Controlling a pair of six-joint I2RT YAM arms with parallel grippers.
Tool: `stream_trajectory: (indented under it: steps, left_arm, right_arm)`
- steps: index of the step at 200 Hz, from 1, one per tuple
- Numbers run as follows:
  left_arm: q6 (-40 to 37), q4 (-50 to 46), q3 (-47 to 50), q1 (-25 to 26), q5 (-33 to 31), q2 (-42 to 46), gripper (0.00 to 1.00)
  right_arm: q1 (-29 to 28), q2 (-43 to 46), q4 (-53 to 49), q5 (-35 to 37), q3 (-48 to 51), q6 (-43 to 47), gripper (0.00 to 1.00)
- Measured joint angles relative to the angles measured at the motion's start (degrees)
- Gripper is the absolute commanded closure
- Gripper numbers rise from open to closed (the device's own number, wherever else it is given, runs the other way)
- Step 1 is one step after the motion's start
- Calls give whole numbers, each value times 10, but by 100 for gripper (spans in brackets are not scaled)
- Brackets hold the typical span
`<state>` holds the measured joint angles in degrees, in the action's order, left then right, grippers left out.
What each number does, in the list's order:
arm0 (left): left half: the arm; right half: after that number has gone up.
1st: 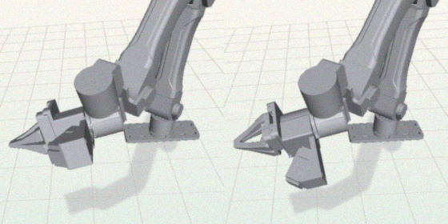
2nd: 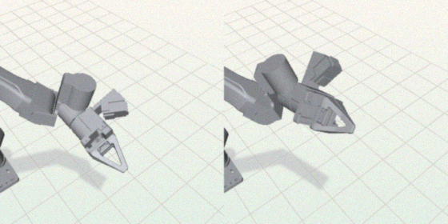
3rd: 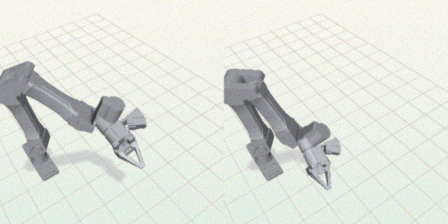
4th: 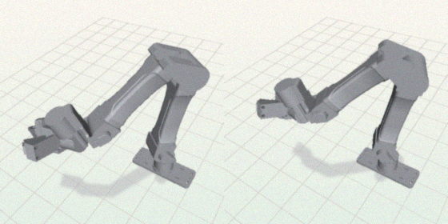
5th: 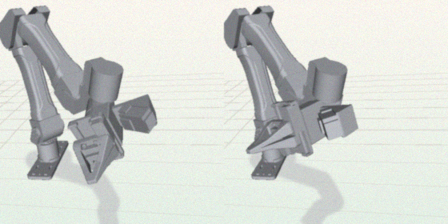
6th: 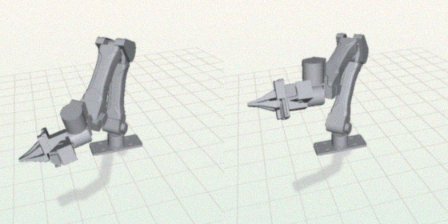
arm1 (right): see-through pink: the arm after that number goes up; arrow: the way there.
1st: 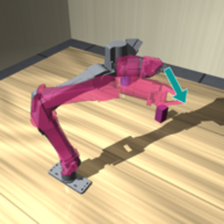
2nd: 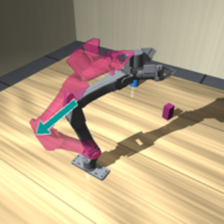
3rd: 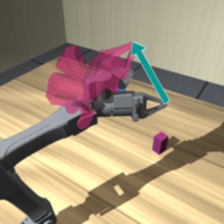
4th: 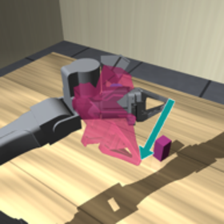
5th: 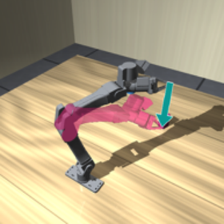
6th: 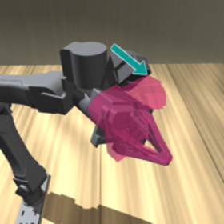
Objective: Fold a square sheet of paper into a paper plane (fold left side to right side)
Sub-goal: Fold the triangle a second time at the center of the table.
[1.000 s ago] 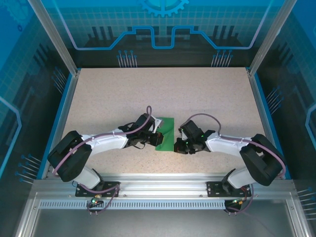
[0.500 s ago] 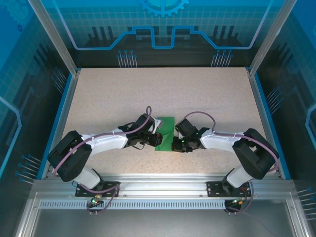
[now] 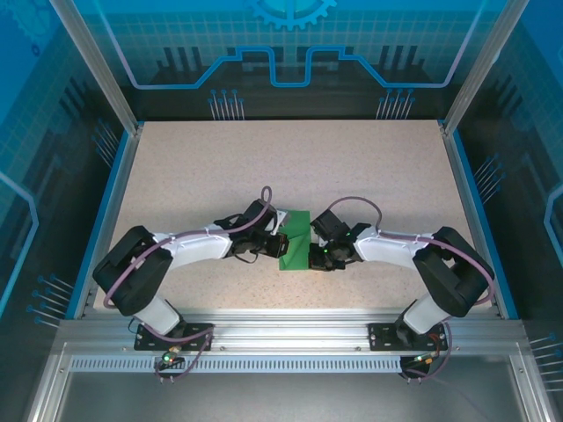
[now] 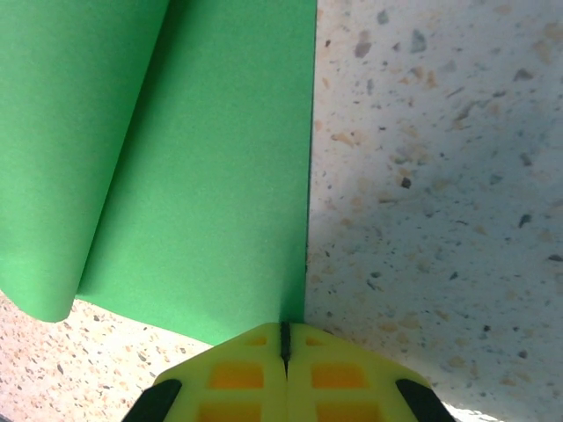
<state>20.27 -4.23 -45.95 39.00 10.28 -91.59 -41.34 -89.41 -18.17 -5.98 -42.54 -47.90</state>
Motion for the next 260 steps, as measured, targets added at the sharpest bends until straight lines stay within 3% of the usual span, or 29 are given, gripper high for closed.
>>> stream_trajectory:
  steps: [106,260]
  left_arm:
    - [-11,0,-31,-7,-1,-62,95]
    - [-11,-3,-35,-14,-14,-71,94]
  right_arm:
    - [0,-2,-8,4,-3,9,98]
    - [0,-4,-17,7,-9,15,98]
